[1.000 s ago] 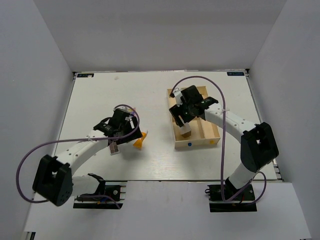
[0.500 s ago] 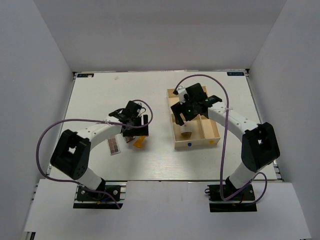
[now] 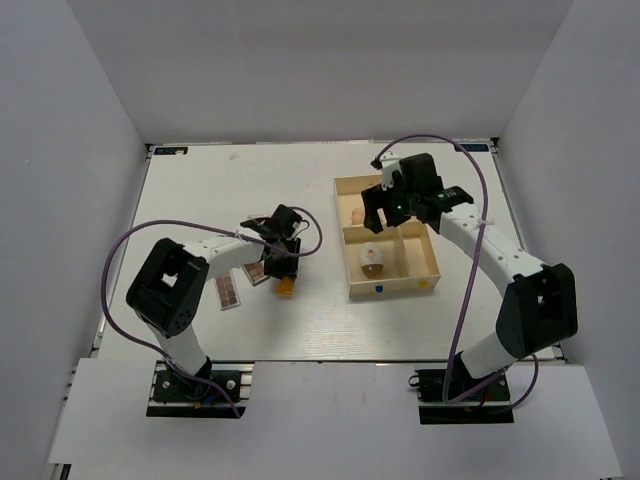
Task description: Organize the makeup
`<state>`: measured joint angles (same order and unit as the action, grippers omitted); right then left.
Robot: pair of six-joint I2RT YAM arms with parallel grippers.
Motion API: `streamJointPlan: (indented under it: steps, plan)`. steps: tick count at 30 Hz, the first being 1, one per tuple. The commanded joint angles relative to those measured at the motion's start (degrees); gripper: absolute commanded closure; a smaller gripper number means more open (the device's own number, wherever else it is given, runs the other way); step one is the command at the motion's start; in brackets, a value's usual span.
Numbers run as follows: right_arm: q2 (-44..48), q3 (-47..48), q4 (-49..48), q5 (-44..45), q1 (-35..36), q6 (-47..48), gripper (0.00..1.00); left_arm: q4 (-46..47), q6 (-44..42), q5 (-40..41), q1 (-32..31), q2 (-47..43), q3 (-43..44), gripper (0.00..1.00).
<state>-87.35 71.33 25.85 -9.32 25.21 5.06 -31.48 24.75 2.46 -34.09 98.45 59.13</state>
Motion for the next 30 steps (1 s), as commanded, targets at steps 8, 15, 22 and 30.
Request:
streamJointPlan:
  steps: [8,15,22,30]
  plan:
    - [5.08,-1.37,-3.08,-4.21,-4.82,-0.84,0.19,-2.00,-1.02,1.23,-1.51,-4.75,7.30,0.56]
    - [7.19,-3.03,-5.19,-3.95,-8.42,-1.72,0.30,6.78,-1.11,-15.35,-2.04,-9.42,13.72,0.57]
    - [7.37,-3.57,-5.81,-4.65,-10.88,-2.42,0.31,12.23,1.44,-22.06,-4.67,-1.96,21.81,0.58]
    - [9.48,-6.20,-5.98,-5.62,-12.47,-1.81,0.26,-3.57,-1.55,-5.63,-4.15,-3.42,21.13,0.27]
